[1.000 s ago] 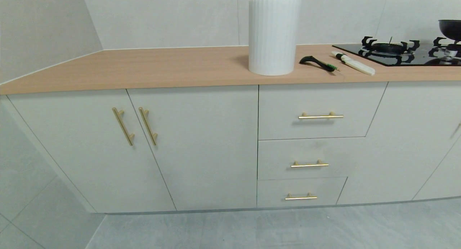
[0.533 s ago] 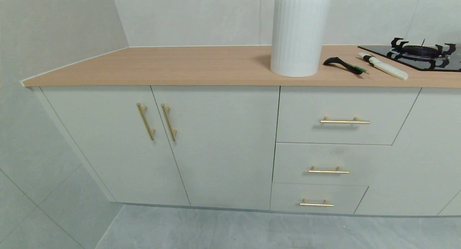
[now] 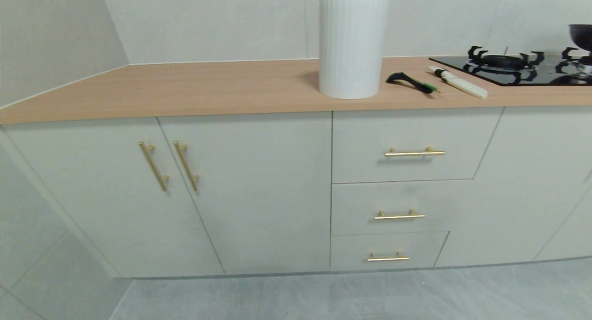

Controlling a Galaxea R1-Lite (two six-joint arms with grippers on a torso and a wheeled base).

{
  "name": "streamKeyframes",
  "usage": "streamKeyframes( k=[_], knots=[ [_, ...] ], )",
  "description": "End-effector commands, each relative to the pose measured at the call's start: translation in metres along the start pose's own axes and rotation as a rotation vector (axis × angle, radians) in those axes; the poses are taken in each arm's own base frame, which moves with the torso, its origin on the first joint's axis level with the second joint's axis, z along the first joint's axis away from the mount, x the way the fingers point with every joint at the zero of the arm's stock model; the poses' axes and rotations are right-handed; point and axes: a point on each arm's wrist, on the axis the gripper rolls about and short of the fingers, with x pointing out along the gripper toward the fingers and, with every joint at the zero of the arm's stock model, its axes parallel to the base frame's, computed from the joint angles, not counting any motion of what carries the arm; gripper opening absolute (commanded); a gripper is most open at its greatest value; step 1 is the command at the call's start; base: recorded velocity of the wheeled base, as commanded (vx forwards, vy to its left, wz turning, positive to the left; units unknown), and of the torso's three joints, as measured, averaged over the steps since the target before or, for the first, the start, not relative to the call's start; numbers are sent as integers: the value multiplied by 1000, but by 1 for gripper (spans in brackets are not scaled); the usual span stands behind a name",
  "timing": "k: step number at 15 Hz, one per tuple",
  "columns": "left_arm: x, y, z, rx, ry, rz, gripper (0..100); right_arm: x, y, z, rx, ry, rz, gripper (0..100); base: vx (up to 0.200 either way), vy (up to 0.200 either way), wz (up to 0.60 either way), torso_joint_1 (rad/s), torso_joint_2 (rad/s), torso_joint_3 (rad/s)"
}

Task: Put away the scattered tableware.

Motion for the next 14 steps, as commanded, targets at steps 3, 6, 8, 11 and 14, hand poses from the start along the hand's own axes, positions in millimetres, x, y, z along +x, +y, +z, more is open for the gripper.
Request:
streamKeyframes(
  k=[3, 6, 8, 11, 14],
  knots=[
    [0, 0, 0, 0, 1, 1, 100, 0, 0, 0, 0, 2, 2, 100, 0, 0, 0, 0, 0, 0],
    [0, 0, 0, 0, 0, 1, 100, 0, 0, 0, 0, 2, 2, 100, 0, 0, 0, 0, 0, 0],
    [0, 0, 0, 0, 1, 1, 100, 0, 0, 0, 0, 2, 2, 100, 0, 0, 0, 0, 0, 0],
    [0, 0, 0, 0, 0, 1, 100, 0, 0, 0, 0, 2, 2, 100, 133, 0, 0, 3, 2, 5],
    [0, 0, 0, 0, 1, 1, 100, 0, 0, 0, 0, 2, 2, 100, 67, 0, 0, -1, 1, 2]
  ],
)
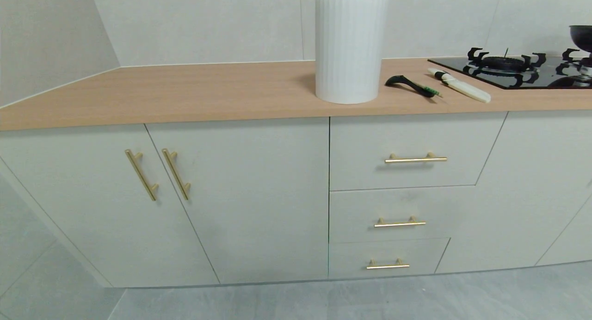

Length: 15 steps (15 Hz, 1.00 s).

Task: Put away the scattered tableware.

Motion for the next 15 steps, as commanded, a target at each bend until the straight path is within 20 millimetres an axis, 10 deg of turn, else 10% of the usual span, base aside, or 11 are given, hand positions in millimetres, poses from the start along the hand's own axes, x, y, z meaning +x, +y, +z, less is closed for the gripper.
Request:
streamKeyframes(
  k=[1, 9, 15],
  knots=[
    [0, 0, 0, 2, 0, 0, 100, 0, 0, 0, 0, 1, 1, 100, 0, 0, 0, 0, 0, 0],
    [0, 0, 0, 0, 1, 0, 100, 0, 0, 0, 0, 0, 1, 100, 0, 0, 0, 0, 0, 0],
    [0, 0, 0, 0, 0, 0, 100, 0, 0, 0, 0, 1, -1, 100, 200, 0, 0, 2, 4, 1]
  ],
)
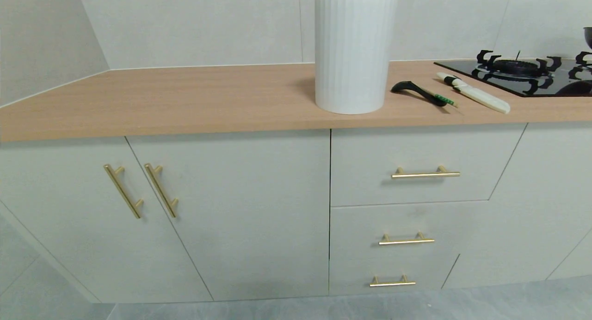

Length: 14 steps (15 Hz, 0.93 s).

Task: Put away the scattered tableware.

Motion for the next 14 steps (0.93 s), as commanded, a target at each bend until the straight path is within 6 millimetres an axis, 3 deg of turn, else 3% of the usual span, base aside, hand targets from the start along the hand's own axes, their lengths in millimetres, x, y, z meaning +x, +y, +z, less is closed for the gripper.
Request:
streamKeyframes(
  k=[1, 13, 14],
  knots=[
    [0, 0, 0, 0, 1, 0, 100, 0, 0, 0, 0, 0, 0, 100, 0, 0, 0, 0, 0, 0],
    [0, 0, 0, -2, 0, 0, 100, 0, 0, 1, -28, -3, 8, 100, 0, 0, 0, 0, 0, 0],
    [0, 0, 0, -2, 0, 2, 100, -3, 1, 11, -19, -40, 17, 100, 0, 0, 0, 0, 0, 0]
  ],
)
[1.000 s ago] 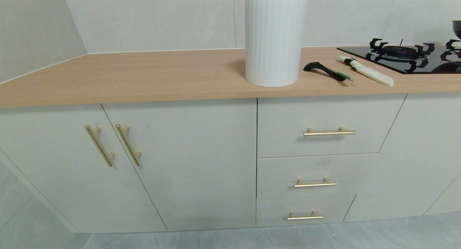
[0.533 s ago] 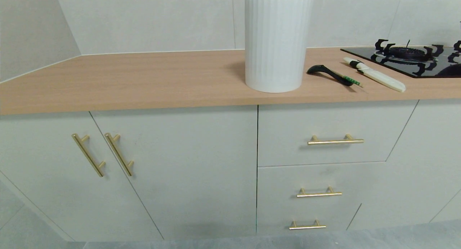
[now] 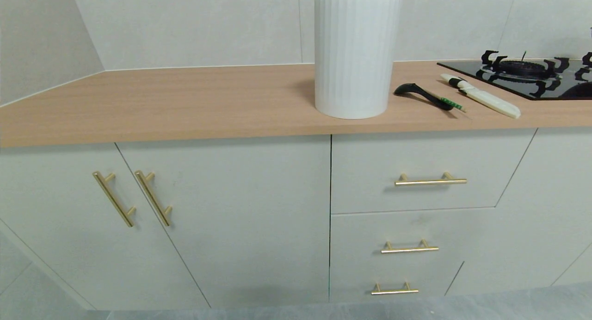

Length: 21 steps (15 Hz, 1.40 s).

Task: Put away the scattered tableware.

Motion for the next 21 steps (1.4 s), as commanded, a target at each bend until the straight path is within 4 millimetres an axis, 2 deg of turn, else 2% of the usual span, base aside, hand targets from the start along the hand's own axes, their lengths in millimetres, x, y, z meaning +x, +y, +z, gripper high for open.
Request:
streamKeyframes(
  k=[1, 2, 3, 5, 6, 7, 8, 9, 11, 12, 13, 14, 16, 21],
  knots=[
    [0, 0, 0, 0, 0, 0, 100, -7, 0, 27, 28, -82, 16, 100, 0, 0, 0, 0, 0, 0],
    [0, 0, 0, 0, 0, 0, 100, -6, 0, 47, 73, -78, 52, 100, 0, 0, 0, 0, 0, 0],
    [0, 0, 0, 0, 0, 1, 100, -1, -1, 51, 71, -34, 82, 100, 0, 0, 0, 0, 0, 0],
    [0, 0, 0, 0, 0, 0, 100, 31, 0, 60, 68, 196, 191, 100, 0, 0, 0, 0, 0, 0],
    [0, 0, 0, 0, 0, 0, 100, 39, 1, 62, 67, 244, 206, 100, 0, 0, 0, 0, 0, 0],
    [0, 0, 0, 0, 0, 0, 100, 63, 4, 68, 63, 370, 223, 100, 0, 0, 0, 0, 0, 0],
    [0, 0, 0, 0, 0, 1, 100, 72, 6, 70, 61, 409, 225, 100, 0, 0, 0, 0, 0, 0],
    [0, 0, 0, 0, 0, 0, 100, 102, 10, 78, 59, 493, 221, 100, 0, 0, 0, 0, 0, 0],
    [0, 0, 0, 0, 0, 0, 100, 141, 15, 80, 43, 610, 217, 100, 0, 0, 0, 0, 0, 0],
    [0, 0, 0, 0, 0, 1, 100, 157, 17, 77, 22, 663, 221, 100, 0, 0, 0, 0, 0, 0],
    [0, 0, 0, 0, 0, 0, 100, 164, 18, 75, 12, 682, 224, 100, 0, 0, 0, 0, 0, 0],
    [0, 0, 0, 0, 0, 0, 100, 189, 21, 68, -10, 722, 236, 100, 0, 0, 0, 0, 0, 0],
    [0, 0, 0, 0, 0, 0, 100, 216, 30, 54, -24, 762, 258, 100, 0, 0, 0, 0, 0, 0],
    [0, 0, 0, 0, 0, 0, 100, 266, 44, 8, -35, 786, 270, 100, 0, 0, 0, 0, 0, 0]
  ],
)
